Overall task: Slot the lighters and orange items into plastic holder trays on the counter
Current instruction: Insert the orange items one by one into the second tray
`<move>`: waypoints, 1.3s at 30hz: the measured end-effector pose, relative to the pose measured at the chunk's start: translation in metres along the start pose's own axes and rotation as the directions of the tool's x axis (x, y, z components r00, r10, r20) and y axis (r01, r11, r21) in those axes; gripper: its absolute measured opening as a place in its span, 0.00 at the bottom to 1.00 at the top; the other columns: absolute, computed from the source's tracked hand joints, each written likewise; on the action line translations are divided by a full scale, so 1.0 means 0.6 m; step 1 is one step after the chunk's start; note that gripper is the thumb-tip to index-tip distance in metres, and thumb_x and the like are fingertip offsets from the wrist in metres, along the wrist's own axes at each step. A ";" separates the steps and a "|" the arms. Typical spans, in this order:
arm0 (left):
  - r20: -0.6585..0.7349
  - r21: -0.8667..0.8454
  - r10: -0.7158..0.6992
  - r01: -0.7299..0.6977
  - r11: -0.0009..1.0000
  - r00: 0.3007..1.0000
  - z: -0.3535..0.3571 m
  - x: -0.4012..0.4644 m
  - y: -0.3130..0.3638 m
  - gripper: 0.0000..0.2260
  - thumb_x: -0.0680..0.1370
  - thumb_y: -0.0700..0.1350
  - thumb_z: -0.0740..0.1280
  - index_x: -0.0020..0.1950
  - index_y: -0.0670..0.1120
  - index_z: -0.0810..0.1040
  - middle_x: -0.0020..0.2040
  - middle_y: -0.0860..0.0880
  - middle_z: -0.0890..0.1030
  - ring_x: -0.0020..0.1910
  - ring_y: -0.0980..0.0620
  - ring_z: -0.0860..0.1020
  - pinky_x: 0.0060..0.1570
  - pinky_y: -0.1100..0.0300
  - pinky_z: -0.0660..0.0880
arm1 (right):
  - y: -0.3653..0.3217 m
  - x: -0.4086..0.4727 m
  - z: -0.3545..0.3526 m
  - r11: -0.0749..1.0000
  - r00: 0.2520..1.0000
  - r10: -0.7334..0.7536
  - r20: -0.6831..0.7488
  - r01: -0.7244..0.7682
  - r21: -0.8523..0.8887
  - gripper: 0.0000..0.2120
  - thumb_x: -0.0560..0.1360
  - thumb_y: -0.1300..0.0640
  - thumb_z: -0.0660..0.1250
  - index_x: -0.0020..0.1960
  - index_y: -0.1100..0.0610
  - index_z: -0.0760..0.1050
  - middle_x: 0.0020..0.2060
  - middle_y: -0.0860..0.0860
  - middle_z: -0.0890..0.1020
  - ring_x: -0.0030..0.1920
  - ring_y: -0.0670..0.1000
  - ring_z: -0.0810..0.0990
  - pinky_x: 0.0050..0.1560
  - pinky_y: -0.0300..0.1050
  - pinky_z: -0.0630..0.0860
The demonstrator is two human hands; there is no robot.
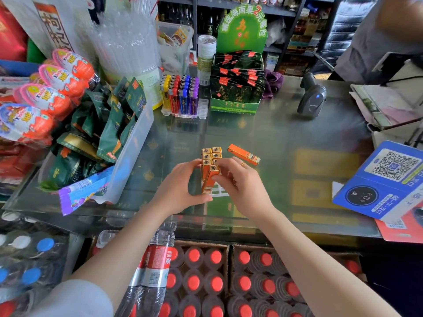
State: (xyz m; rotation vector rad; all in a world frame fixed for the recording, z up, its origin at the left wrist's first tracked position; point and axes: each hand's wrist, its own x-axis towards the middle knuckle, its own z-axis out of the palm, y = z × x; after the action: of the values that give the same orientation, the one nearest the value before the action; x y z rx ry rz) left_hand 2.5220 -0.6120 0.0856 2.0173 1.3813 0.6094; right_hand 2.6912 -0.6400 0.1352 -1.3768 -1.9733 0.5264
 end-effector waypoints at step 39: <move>-0.005 0.050 -0.021 0.022 0.999 1.000 0.004 0.002 -0.009 0.36 0.64 0.57 0.74 0.68 0.52 0.64 0.66 0.54 0.70 0.65 0.54 0.65 0.61 0.54 0.64 | 0.136 0.108 -0.002 0.908 0.954 0.298 0.012 -0.280 -0.313 0.10 0.76 0.56 0.63 0.54 0.60 0.75 0.46 0.56 0.79 0.47 0.55 0.73 0.43 0.46 0.72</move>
State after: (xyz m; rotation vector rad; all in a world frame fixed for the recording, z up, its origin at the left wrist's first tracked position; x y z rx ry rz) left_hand 2.5209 -0.6098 0.0802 2.0389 1.4323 0.5753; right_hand 2.7317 -0.5500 0.1013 -1.8887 -1.9689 0.4042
